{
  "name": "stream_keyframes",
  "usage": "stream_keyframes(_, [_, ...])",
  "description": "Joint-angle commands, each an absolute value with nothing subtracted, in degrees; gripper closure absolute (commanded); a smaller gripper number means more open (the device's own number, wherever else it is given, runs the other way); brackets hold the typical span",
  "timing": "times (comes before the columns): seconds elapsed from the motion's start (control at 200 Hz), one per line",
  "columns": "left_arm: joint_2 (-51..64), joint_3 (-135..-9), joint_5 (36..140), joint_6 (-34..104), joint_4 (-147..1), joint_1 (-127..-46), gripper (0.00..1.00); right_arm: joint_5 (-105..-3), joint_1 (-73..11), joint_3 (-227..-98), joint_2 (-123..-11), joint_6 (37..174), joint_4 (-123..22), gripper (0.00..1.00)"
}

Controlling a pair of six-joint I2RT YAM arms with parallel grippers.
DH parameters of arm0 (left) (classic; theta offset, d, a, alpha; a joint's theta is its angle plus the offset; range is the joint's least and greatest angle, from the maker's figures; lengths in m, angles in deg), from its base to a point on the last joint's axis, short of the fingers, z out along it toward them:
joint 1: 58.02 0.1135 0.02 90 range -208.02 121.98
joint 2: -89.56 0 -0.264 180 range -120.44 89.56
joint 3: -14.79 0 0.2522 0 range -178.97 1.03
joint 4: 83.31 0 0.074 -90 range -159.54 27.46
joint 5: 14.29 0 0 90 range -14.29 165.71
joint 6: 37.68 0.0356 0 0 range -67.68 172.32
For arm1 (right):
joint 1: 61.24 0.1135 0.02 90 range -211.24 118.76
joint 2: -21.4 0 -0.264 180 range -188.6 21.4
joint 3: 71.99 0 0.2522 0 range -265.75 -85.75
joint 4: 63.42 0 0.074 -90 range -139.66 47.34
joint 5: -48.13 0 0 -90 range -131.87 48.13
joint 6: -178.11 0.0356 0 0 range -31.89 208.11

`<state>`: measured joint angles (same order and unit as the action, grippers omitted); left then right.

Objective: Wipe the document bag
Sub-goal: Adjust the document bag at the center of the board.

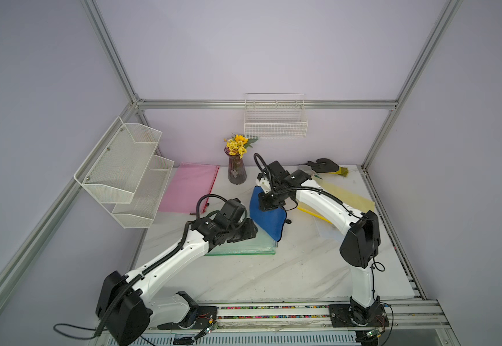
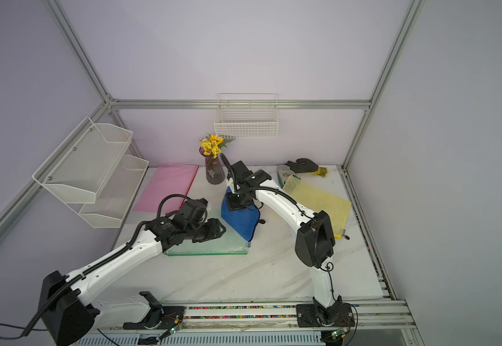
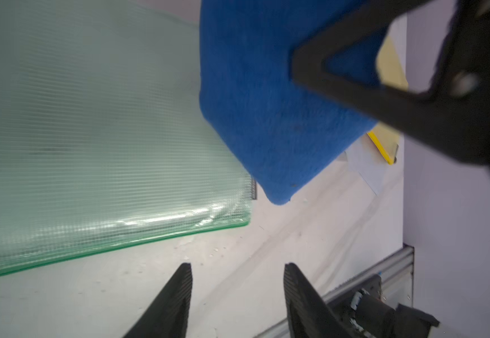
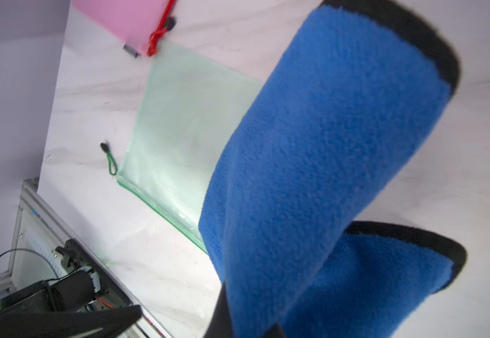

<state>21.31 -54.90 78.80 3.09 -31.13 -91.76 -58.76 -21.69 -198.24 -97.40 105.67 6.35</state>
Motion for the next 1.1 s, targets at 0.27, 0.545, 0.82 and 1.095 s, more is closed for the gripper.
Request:
stream_keyframes(0.27, [22.5, -44.3, 72.55, 2.97, -32.57, -75.35, 0.59, -62.62, -19.75, -186.65, -107.54, 110.82, -1.18, 1.0])
stream_keyframes(0.545, [14.14, -40.93, 79.15, 3.34, -38.23, -74.99, 0.57, -52.59, -21.2, -173.44, -101.34, 102.77, 6.14, 1.0])
stream_keyframes(0.82, [10.69, -38.24, 89.84, 7.58, -45.8, -74.99, 0.69, -51.45, -21.95, -177.44, -100.36, 99.08, 8.42, 1.0])
stream_keyframes(1.095, [6.23, -35.81, 89.2, 9.26, -39.89, -74.99, 0.9, -62.57, -21.72, -194.92, -102.29, 103.81, 9.99, 1.0])
